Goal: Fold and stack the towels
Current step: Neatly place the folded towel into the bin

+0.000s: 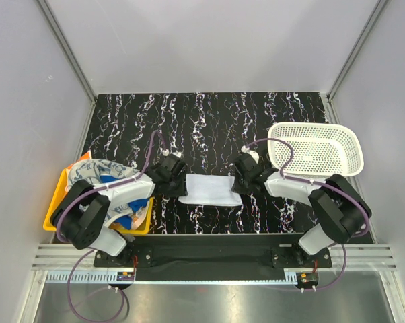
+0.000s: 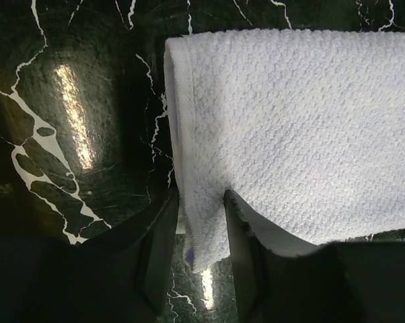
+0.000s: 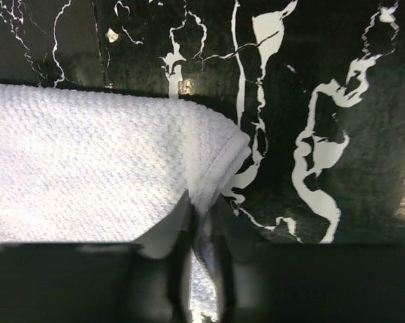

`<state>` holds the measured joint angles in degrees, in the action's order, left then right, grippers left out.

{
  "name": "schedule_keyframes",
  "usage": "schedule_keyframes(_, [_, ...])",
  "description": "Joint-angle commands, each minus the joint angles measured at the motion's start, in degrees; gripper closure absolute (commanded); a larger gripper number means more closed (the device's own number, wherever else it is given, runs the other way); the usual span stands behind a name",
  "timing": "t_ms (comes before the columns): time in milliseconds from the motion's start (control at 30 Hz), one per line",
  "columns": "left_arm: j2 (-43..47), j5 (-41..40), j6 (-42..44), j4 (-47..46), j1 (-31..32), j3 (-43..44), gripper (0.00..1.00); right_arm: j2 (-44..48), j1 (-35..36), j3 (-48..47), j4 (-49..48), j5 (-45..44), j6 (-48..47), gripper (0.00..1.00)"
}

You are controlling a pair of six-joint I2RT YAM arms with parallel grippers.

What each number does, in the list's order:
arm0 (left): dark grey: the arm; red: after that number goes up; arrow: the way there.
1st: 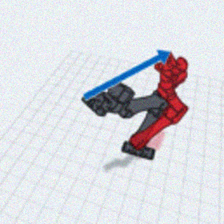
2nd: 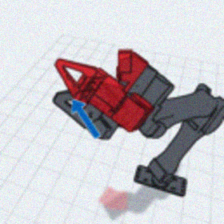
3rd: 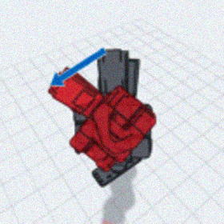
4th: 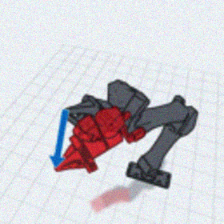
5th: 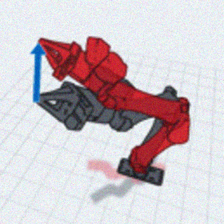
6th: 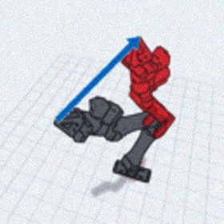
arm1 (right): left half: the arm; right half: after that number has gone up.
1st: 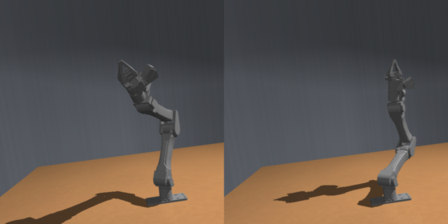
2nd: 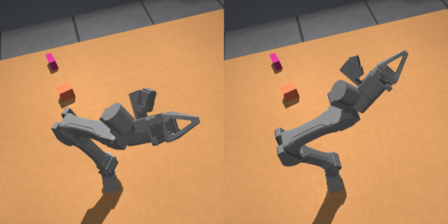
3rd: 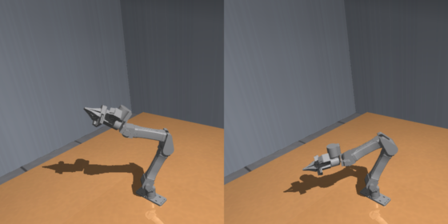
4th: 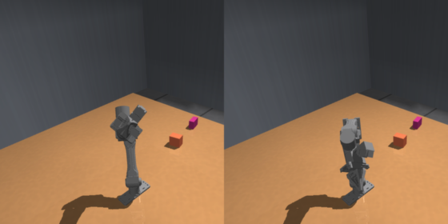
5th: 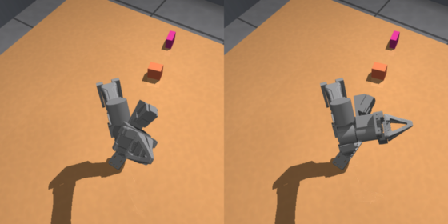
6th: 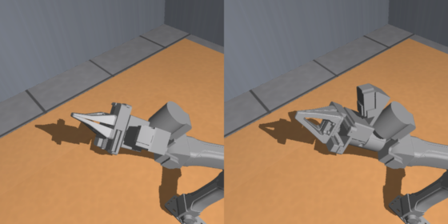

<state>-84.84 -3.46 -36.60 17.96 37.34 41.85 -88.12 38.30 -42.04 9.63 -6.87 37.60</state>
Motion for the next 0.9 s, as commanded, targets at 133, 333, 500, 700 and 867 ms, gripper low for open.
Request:
schedule_keyframes(133, [5.55, -0.05, 0.74, 2.25, 0.1, -0.98, 0.55, -2.33, 1.95, -4.01, 8.47, -5.16, 0.01, 1.0])
schedule_keyframes(333, [13.37, -1.28, 4.69, 11.21, 0.01, 6.22, 0.5, 0.66, 2.04, -10.95, 19.01, -12.01, -5.78, 1.0])
schedule_keyframes(500, [19.16, 2.39, 6.01, 13.59, 0.1, 8.08, 0.5, 4.0, 1.95, -17.36, 26.92, -20.62, -10.88, 1.0])
schedule_keyframes(700, [24.54, 4.87, 9.96, 17.55, 0.1, 9.48, 0.5, 4.88, -3.13, -23.52, 29.83, -24.6, -21.16, 1.0])
schedule_keyframes(867, [25.95, 6.19, 12.34, 18.26, 0.1, 8.78, 0.5, 7.6, -13.07, -26.06, 28.25, -20.65, -27.49, 1.0])
